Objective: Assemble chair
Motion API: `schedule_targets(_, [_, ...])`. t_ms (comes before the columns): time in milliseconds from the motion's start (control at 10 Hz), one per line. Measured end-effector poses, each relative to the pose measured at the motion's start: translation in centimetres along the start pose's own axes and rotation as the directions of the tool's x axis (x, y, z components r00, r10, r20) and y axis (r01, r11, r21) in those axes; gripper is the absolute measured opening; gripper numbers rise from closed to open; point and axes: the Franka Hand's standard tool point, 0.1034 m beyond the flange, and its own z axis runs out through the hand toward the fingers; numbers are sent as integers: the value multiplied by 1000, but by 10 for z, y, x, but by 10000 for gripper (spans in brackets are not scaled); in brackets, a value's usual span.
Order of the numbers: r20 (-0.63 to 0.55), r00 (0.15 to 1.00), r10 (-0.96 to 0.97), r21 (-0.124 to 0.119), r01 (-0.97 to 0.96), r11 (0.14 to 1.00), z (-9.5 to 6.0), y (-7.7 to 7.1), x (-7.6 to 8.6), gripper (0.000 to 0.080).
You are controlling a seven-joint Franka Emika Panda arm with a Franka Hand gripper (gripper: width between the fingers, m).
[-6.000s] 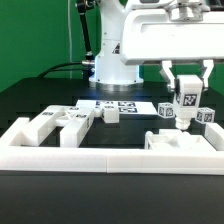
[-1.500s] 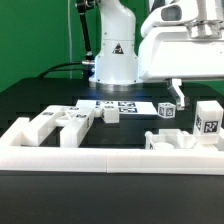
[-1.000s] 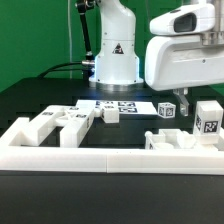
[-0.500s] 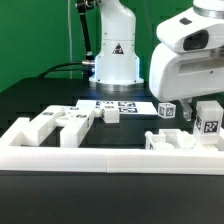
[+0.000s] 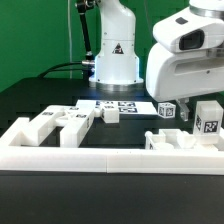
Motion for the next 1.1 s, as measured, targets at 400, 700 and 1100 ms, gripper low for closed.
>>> schedule_targets(400, [-11,999,41,-4,-41,999,-3,6,3,649])
schedule_targets(700, [-11,999,41,-4,-41,999,-2,6,2,385])
schedule_targets(1100, [-11,998,59,-2,-59,998,-2,6,2,289])
